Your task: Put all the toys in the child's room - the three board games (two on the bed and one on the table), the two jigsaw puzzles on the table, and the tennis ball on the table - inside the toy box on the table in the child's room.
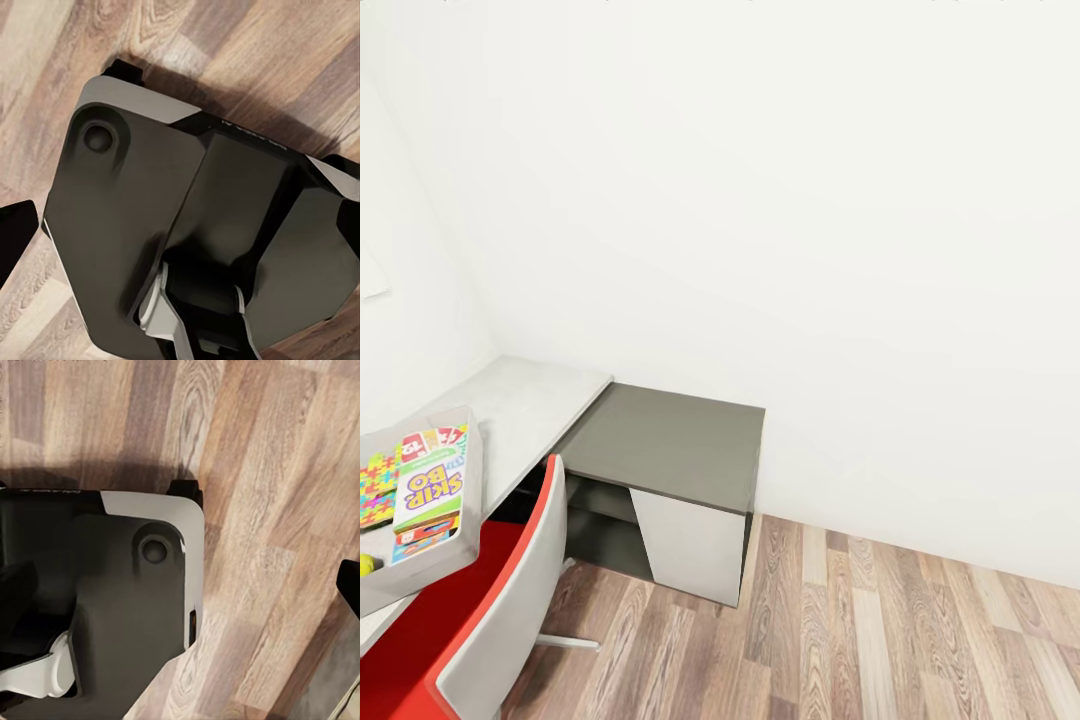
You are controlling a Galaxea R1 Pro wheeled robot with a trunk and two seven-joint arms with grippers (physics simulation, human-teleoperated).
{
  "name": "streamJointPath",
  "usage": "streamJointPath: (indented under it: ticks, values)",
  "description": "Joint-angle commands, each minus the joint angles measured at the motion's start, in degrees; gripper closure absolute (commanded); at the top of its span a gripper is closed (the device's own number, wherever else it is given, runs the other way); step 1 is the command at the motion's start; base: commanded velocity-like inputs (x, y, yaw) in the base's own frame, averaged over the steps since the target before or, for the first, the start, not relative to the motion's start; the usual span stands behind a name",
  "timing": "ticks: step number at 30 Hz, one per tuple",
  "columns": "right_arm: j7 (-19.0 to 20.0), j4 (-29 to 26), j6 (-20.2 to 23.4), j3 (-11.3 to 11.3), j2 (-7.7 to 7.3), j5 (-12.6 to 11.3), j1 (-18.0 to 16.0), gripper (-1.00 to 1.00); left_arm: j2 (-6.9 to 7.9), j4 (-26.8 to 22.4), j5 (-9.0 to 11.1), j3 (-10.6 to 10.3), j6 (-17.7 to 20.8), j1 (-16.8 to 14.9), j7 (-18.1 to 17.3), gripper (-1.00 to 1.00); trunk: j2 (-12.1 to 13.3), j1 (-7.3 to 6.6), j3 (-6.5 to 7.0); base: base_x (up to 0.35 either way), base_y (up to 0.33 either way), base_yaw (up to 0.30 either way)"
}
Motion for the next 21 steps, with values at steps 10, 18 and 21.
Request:
streamJointPath:
  ticks: [10, 18, 21]
  values:
    - [0.02, 0.23, 0.36, -0.03, -0.01, 0.1, -0.11, -1.0, 0.11, 4.11, 0.71, 0.14, -0.13, -0.31, -0.93, -1.0, -0.12, 0.04, 0.7, 0.0, 0.0, 0.0]
    - [-3.41, 3.93, 0.09, -0.14, 0.92, -0.01, -0.19, -1.0, 0.11, 8.01, 0.31, 0.6, -1.45, -0.59, -5.0, -1.0, -0.12, 0.04, 1.43, 0.0, 0.0, -0.022]
    - [-4.86, 5.29, -0.09, -0.24, 2.39, -0.01, -0.2, -1.0, 0.49, 8.83, 0.2, 0.63, -1.82, -0.6, -6.02, -1.0, -0.12, 0.04, 1.7, 0.0, 0.0, -0.076]
